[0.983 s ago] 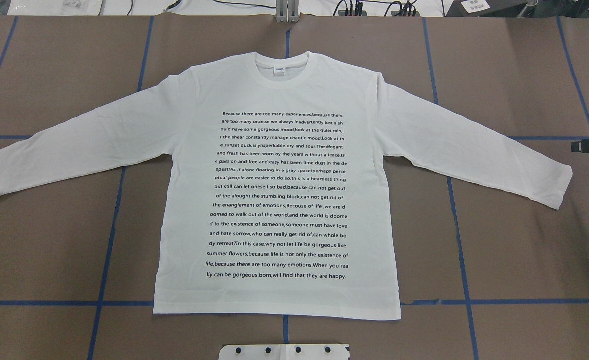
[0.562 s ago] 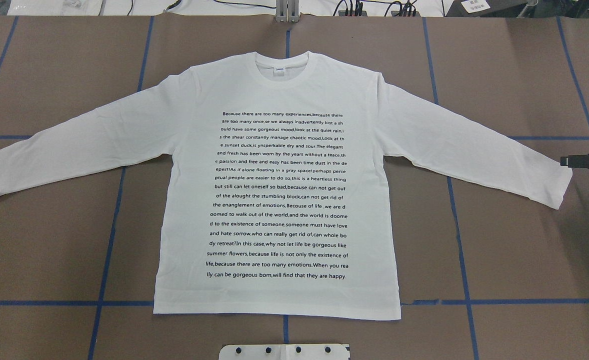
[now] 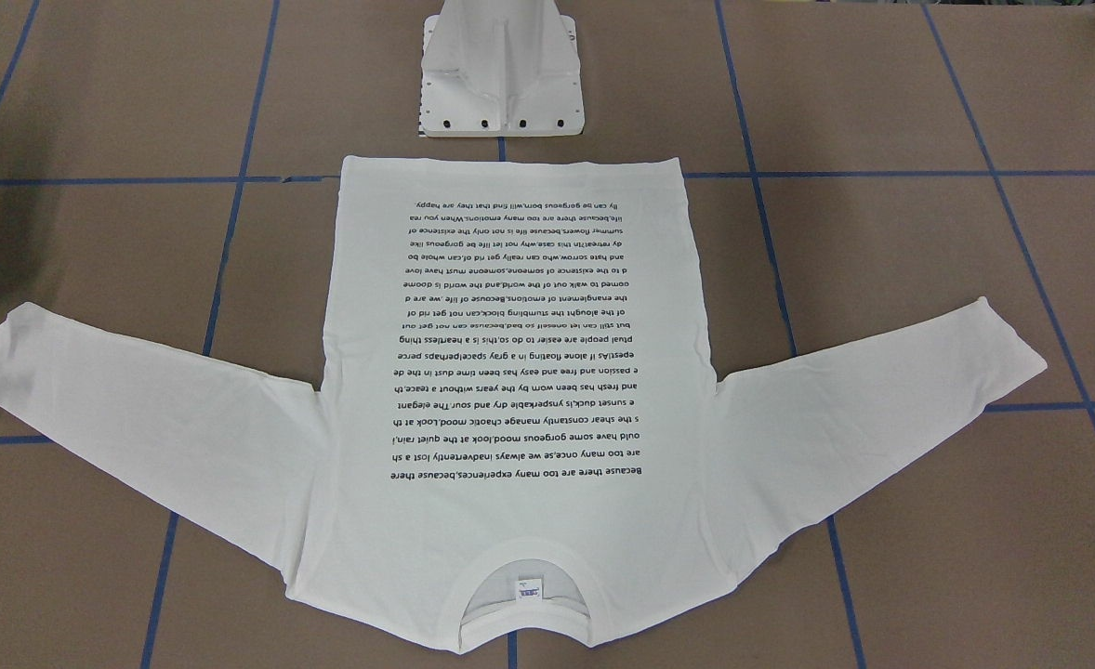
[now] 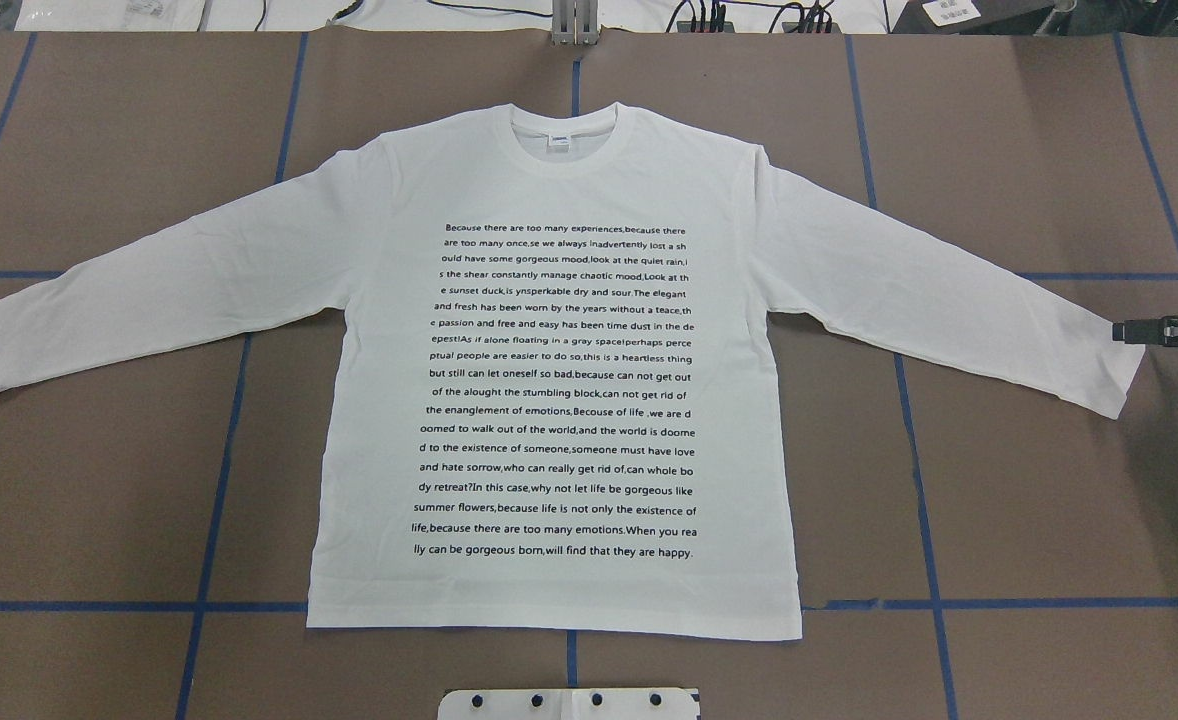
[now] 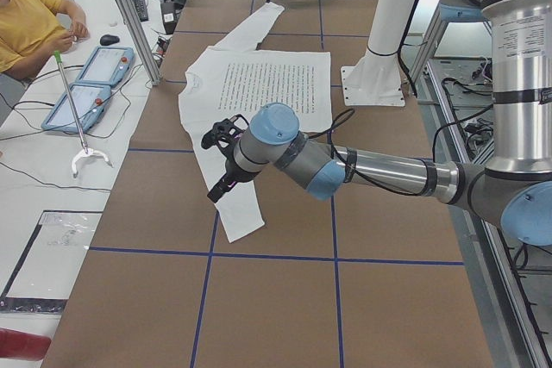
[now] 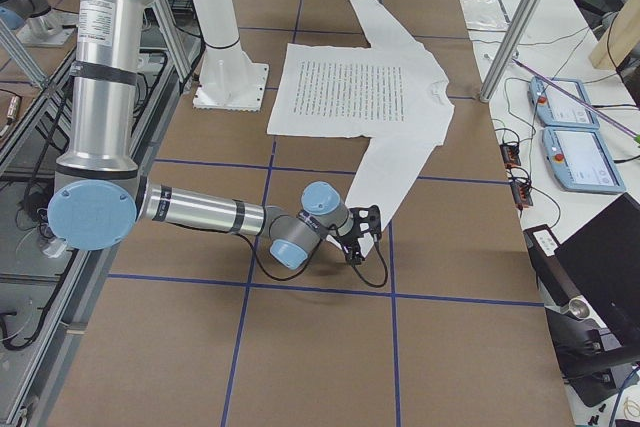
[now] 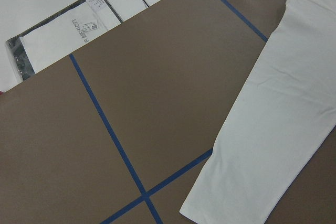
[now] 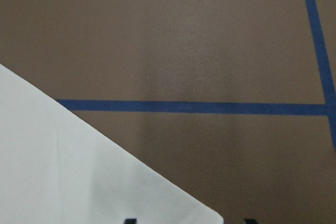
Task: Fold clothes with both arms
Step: 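Move the right gripper down to the cuff of the sleeve nearest it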
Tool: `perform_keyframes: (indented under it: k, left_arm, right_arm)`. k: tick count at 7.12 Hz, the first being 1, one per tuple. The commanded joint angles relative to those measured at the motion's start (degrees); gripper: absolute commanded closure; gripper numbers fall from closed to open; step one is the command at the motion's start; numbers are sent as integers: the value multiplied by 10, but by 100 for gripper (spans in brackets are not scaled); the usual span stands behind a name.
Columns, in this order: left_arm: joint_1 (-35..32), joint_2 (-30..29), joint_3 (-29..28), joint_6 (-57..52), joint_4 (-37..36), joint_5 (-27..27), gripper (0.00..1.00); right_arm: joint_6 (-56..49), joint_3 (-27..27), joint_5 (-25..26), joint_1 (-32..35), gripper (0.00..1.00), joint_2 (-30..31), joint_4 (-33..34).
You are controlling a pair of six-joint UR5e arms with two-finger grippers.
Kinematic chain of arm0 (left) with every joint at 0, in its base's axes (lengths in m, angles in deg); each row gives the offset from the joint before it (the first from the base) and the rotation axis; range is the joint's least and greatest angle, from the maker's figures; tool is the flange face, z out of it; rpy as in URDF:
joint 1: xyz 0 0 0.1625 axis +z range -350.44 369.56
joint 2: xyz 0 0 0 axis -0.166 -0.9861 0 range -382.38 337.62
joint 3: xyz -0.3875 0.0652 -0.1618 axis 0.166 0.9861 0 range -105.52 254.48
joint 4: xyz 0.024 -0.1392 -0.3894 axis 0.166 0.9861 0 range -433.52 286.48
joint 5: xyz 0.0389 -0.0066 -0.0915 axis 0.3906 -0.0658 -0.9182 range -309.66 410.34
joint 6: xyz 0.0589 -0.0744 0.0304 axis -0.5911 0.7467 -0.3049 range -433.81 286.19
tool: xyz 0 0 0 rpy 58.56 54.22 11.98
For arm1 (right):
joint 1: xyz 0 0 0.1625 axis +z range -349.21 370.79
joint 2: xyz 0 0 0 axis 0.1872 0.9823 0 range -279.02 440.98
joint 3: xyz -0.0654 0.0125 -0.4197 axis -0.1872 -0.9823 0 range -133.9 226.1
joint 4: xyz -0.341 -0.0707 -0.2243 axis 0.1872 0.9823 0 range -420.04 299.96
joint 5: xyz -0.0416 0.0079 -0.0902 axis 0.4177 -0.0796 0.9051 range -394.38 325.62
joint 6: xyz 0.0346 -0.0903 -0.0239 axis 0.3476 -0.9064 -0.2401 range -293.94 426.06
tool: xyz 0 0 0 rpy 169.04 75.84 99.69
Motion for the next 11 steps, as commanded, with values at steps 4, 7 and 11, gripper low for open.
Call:
perform_keyframes:
  k: [4, 7, 11]
  left_arm:
    - [-1, 1, 0, -1, 0, 0, 0]
    - [-1, 1, 0, -1, 1, 0, 0]
    - [-1, 1, 0, -1, 1, 0, 0]
  right_arm:
    - [0, -12, 0, -12, 37, 0, 0]
    - [0, -15, 0, -14, 45, 0, 0]
    - [-2, -6, -5, -14, 100, -1, 1]
